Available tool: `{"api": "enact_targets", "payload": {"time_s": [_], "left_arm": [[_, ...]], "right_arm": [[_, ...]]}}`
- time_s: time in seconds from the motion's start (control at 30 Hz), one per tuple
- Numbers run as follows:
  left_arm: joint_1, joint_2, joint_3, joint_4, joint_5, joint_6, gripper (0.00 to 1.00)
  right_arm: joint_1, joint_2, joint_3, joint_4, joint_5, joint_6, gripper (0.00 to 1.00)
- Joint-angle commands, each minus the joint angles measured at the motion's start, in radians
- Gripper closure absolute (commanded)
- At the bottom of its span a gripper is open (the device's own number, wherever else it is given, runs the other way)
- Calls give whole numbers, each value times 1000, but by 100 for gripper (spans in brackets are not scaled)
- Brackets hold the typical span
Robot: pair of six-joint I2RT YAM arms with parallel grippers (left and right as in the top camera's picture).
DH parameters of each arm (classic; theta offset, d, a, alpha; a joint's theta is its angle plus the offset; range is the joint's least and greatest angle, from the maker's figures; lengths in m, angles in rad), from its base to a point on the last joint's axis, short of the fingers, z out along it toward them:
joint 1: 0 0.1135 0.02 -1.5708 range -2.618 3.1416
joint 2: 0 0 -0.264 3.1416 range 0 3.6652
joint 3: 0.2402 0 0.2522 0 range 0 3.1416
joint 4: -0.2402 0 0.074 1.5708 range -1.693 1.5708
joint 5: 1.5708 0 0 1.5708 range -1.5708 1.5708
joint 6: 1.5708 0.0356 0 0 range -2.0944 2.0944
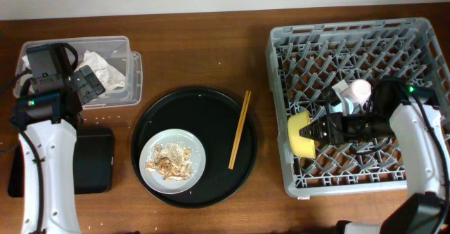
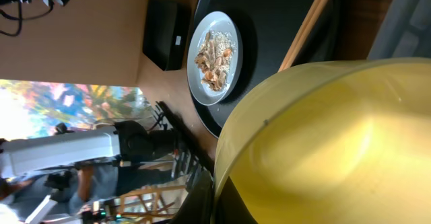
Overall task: Sort waste into correct bins and load items into the dishwasher rack
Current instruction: 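Lift the yellow bowl and carry it over the rack, then lower the yellow bowl into the front of the rack and release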
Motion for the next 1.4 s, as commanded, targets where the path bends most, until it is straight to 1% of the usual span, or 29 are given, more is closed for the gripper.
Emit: {"api": "enact_targets", "payload": {"time_s": [0.0,0.1,0.2,0.27,0.37,0.43,0.67,0.8,1.0,1.2,1.27,1.37], "left_arm": [[7,2,5,2,-10,5,1],[7,2,5,2,-10,5,1],[7,2,5,2,-10,5,1],[7,2,5,2,-10,5,1],[7,2,5,2,-10,5,1],[7,2,5,2,-10,5,1],[7,2,5,2,-10,5,1],[7,2,5,2,-10,5,1],[7,2,5,2,-10,5,1],[7,2,5,2,-10,5,1],[7,2,5,2,-10,5,1],[7,2,5,2,-10,5,1]], "right_arm": [[-32,58,-8,-1,-42,-18,96],[-44,103,-14,-1,-90,-18,96],[-42,134,-15,-1,-97,-18,96],[-42,144,-18,-13,-149,-18,96],[-43,144,-18,-92,-278,-19,96],[-43,144,-18,-123,-309,-19,96],[-43,144,-18,-127,-238,-22,96],[-44,146,-19,-83,-187,-17,96],[-47,185,-31,-45,-175,-17,96],[-124,206,-31,-61,-108,20,96],[-162,206,-31,-72,-97,20,94],[-187,206,-31,-78,-68,20,87]]}}
